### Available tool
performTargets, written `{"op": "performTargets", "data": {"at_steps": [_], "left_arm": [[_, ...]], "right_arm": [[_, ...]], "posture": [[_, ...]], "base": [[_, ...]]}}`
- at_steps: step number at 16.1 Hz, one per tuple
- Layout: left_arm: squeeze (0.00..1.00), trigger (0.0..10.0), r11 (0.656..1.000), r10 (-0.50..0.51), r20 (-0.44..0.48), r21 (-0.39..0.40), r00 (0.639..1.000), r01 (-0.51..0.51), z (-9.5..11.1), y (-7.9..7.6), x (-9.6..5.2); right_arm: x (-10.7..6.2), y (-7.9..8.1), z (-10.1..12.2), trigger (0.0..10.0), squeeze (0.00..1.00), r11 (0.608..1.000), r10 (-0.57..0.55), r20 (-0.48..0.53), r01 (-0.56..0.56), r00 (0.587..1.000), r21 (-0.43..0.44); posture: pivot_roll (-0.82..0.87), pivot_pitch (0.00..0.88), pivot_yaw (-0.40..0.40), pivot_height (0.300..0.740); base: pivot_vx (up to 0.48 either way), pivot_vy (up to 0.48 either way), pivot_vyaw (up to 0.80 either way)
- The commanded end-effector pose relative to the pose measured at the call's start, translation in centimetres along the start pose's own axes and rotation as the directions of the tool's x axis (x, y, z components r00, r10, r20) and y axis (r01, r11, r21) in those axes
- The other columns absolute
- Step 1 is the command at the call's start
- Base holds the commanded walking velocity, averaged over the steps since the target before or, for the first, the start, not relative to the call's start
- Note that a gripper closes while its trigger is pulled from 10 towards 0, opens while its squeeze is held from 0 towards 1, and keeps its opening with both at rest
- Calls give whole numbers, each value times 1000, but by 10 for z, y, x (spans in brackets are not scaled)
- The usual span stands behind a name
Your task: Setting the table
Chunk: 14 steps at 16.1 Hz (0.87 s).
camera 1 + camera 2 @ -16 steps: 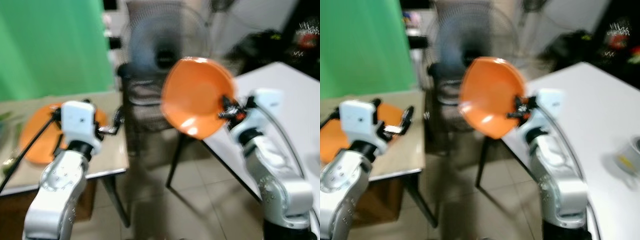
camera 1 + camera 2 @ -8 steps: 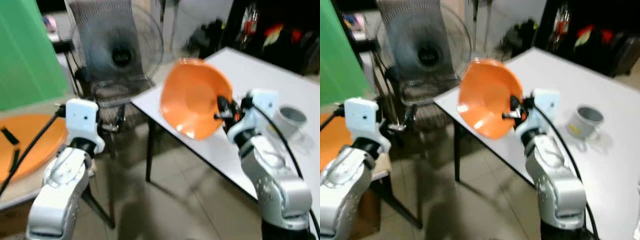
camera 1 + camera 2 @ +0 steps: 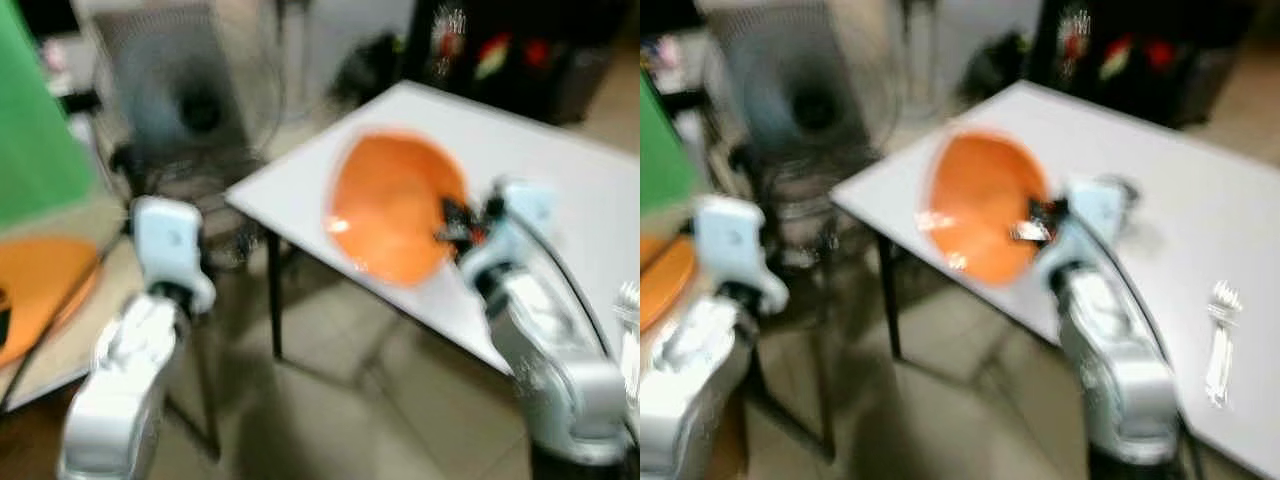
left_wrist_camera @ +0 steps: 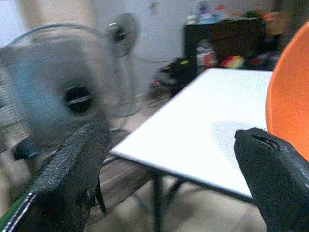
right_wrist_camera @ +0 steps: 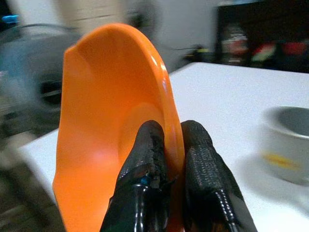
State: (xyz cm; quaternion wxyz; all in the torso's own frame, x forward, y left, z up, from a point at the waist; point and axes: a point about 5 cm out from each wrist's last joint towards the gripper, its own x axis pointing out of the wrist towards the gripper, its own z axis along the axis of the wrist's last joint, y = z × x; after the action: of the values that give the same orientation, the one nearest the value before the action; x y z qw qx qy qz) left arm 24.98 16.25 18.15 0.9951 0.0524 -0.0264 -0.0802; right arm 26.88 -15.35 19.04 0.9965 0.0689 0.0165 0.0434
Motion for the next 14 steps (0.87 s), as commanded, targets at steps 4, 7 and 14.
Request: {"op": "performTargets", "data": {"at_steps": [4, 7, 14], "left_arm": [[0, 10000, 998, 17, 6, 58, 1000, -17, 3, 7, 2], [0, 10000, 1000, 3, -1, 5, 1000, -3, 2, 6, 3], [0, 10000, 1000, 0, -5, 11, 1000, 0, 2, 5, 5]], "right_arm": [[0, 8, 7, 10000, 0, 1000, 26, 38, -27, 999, 11], [0, 8, 6, 10000, 0, 1000, 19, 33, -19, 999, 14], [1, 8, 3, 10000, 0, 1000, 18, 4, -18, 1000, 11]], "posture": [[-101, 0, -4, 740], [-102, 0, 0, 740], [-102, 0, 5, 740]], "base": [[0, 240, -800], [0, 0, -800], [0, 206, -114]]}}
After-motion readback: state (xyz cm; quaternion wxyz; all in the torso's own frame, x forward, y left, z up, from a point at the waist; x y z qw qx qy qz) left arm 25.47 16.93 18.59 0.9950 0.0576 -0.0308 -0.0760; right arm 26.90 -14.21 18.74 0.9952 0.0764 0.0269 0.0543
